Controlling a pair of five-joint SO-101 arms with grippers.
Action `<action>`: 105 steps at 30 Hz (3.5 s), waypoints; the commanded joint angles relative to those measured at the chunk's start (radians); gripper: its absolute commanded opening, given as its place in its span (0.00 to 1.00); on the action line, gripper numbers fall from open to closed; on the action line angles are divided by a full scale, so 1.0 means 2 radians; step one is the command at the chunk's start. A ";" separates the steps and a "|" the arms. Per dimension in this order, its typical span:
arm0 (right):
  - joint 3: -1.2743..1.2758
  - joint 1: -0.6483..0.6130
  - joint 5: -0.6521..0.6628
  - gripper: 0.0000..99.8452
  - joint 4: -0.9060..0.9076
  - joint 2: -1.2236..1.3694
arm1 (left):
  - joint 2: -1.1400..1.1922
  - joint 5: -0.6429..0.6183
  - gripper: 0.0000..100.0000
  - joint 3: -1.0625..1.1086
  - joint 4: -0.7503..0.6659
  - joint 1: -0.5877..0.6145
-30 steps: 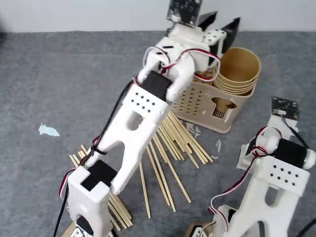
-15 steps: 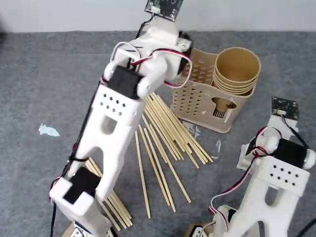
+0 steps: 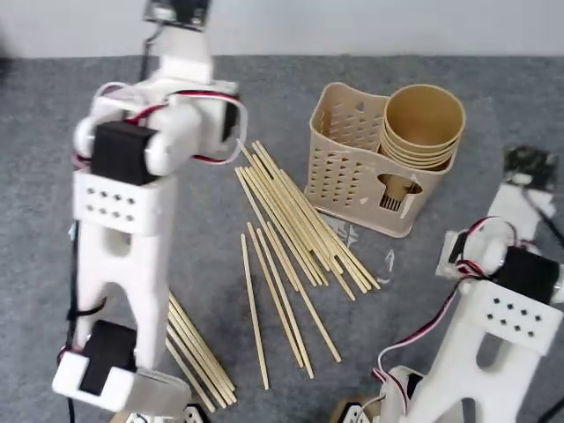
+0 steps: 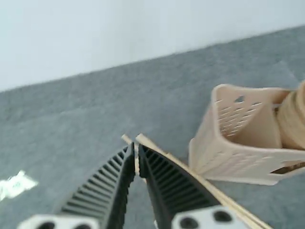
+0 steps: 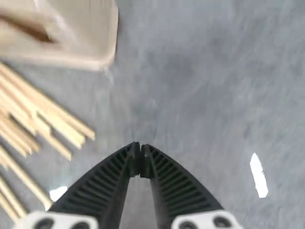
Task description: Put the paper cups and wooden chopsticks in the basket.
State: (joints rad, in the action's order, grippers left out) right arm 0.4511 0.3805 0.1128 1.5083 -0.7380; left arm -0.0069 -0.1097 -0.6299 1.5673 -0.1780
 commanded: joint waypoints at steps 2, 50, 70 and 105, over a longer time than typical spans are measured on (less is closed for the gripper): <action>-0.075 -0.025 0.000 0.02 -0.063 -0.013 | -0.025 0.007 0.01 -0.026 0.043 0.054; -0.043 -0.281 0.005 0.01 -0.256 -0.025 | -0.029 0.070 0.01 0.293 -0.079 0.348; -0.097 -0.386 0.005 0.02 -0.175 0.254 | -0.031 0.104 0.01 0.480 -0.239 0.366; -0.255 -0.510 -0.060 0.15 -0.093 0.546 | -0.307 0.101 0.01 0.706 -0.250 0.365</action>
State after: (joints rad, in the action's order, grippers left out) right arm 0.0123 -0.6291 0.0299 1.2996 0.3422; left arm -0.5792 0.0913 0.7818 1.0641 0.5600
